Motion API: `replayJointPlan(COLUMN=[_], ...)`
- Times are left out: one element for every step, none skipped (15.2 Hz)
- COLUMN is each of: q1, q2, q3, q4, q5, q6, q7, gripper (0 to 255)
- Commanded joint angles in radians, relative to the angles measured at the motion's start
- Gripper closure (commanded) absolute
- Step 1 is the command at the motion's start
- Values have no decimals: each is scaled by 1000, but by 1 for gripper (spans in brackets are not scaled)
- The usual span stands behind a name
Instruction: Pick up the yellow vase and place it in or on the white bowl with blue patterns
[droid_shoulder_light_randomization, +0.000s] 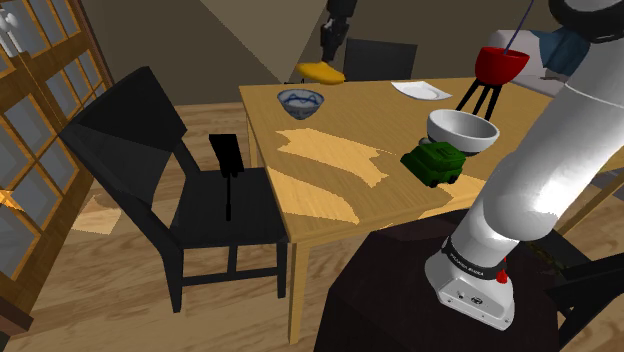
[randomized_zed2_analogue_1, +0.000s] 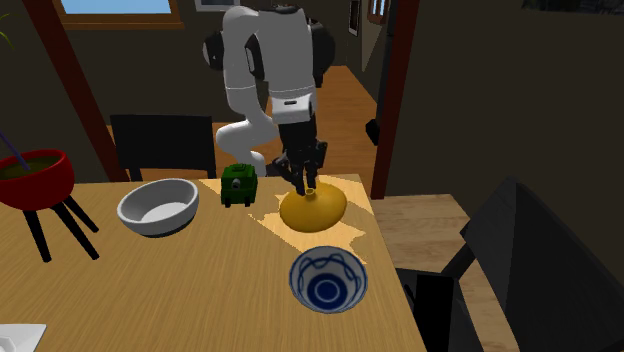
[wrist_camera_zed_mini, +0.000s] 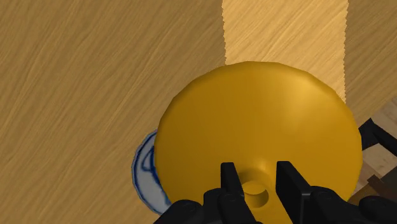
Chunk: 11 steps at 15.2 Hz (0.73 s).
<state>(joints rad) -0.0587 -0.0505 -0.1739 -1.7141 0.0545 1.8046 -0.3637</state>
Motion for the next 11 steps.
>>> replayJointPlan(q1=[-2, -6, -12, -19, -27, -37, -49, -55, -53, -50, -48], q2=[88, 134, 182, 233, 286, 343, 406, 432, 424, 415, 408], q3=[-4, -7, -10, -13, -15, -16, -17, -16, -15, -15, -15], q4=[123, 188, 257, 331, 411, 500, 600, 643, 615, 589, 564], q5=[16, 25, 35, 45, 56, 68, 80, 85, 83, 81, 80], q6=[-35, -56, -78, -103, -131, -164, -202, -219, -200, -182, -164], q7=[-6, -12, -18, -24, -29, -33, -36, -36, -37, -38, -39], gripper=[255, 255, 255, 255, 255, 255, 255, 255, 255, 255, 255])
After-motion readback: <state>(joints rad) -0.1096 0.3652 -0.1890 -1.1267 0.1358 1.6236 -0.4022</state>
